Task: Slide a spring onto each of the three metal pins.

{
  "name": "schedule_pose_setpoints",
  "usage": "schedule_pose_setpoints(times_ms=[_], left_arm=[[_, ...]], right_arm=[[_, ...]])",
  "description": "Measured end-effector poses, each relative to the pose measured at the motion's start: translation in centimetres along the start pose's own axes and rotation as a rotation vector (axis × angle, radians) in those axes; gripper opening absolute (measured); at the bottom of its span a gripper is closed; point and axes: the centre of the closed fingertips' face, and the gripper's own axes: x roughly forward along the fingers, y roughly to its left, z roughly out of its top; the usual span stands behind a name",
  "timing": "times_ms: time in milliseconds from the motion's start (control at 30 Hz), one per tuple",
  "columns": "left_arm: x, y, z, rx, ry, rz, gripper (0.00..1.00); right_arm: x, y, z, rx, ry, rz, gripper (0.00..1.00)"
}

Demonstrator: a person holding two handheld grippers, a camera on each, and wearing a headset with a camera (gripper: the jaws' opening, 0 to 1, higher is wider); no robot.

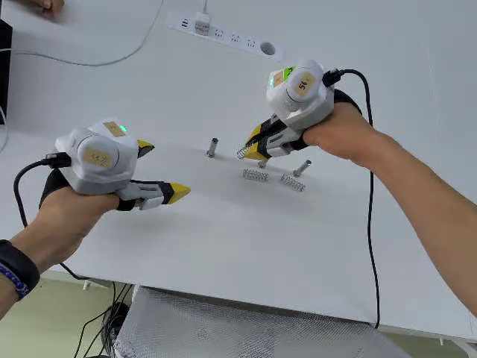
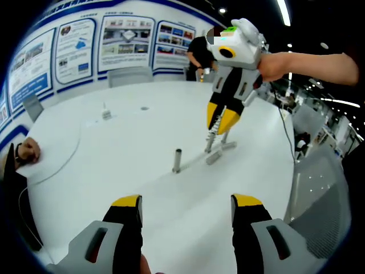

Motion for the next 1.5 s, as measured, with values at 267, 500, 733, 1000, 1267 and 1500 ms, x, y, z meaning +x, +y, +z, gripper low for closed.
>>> schedule_pose_setpoints(times_ms=[267, 500, 733, 1000, 1267, 1500], left_arm=[[-0.4, 0.4, -0.2, -0.009, 0.002, 0.008, 0.66], [-0.7, 0.5, -0.7, -0.020, 0.007, 0.009, 0.66], [-1.1, 0.8, -1.1, -0.027, 0.012, 0.015, 0.66], [-1.2, 1.1, -1.1, -0.035, 0.010, 0.019, 0.66], [-1.2, 0.7, -1.4, -0.041, 0.014, 0.012, 0.66], [-1.2, 0.5, -1.4, -0.041, 0.017, 0.007, 0.65]], right_arm=[[0.7, -0.8, 1.0, -0.019, 0.007, 0.010, 0.12], [1.5, -2.1, 1.8, -0.035, 0.015, 0.016, 0.12], [2.2, -2.3, 2.8, -0.051, 0.011, 0.025, 0.12], [2.7, -2.4, 3.4, -0.068, 0.017, 0.035, 0.12], [3.4, -2.6, 3.2, -0.087, 0.034, 0.048, 0.12], [3.9, -2.4, 3.2, -0.093, 0.041, 0.057, 0.12]])
